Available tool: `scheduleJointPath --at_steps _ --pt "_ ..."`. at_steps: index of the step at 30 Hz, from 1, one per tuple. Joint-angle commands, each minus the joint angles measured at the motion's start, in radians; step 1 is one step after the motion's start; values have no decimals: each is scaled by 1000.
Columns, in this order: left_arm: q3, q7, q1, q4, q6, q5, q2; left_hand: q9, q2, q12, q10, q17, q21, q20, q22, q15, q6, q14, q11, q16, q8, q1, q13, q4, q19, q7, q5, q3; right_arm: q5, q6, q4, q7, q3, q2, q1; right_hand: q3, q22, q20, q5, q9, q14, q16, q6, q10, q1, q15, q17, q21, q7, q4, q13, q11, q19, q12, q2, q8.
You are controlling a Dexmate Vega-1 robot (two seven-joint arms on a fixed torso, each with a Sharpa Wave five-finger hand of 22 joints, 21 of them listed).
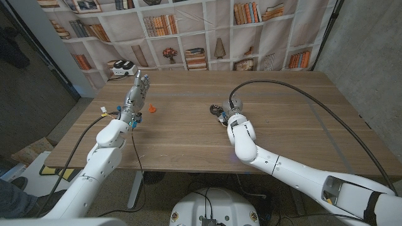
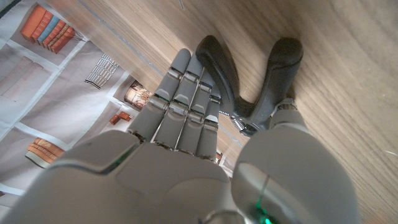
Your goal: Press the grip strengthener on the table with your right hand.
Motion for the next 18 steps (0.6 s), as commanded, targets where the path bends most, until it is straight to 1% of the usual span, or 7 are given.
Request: scheduleJointPath --at_steps 1,6,8,18 --pt "0 -3 -6 0 5 3 3 3 8 0 1 3 -3 5 3 1 5 3 4 0 -5 3 5 3 -29 5 -3 -7 -32 7 -37 -21 34 -2 -7 50 2 -72 -5 4 54 5 59 74 173 -114 6 8 -43 -45 4 -64 13 4 175 7" --pt "-1 -2 -7 -2 4 3 4 3 8 -1 1 3 -3 4 3 0 6 4 0 0 -5 3 5 3 -29 5 -3 -9 -46 8 -48 -21 46 0 -11 51 3 -71 -8 5 58 4 59 75 173 -110 7 11 -40 -41 4 -61 14 3 177 6" --pt "-2 -3 -6 -2 4 2 4 3 9 0 3 3 -2 4 3 1 7 6 4 0 -5 3 5 4 -28 5 -3 -9 -46 13 -54 -25 52 -1 -13 51 3 -71 -9 6 58 3 58 76 173 -111 7 13 -38 -40 4 -58 15 3 178 5" --pt "-4 0 0 -5 2 1 5 3 10 0 3 3 -3 4 3 4 9 7 3 0 -5 4 5 4 -29 7 -4 -12 -64 17 -73 -35 78 4 -25 53 5 -71 -13 8 63 0 60 79 174 -112 6 22 -31 -36 4 -53 21 1 181 3"
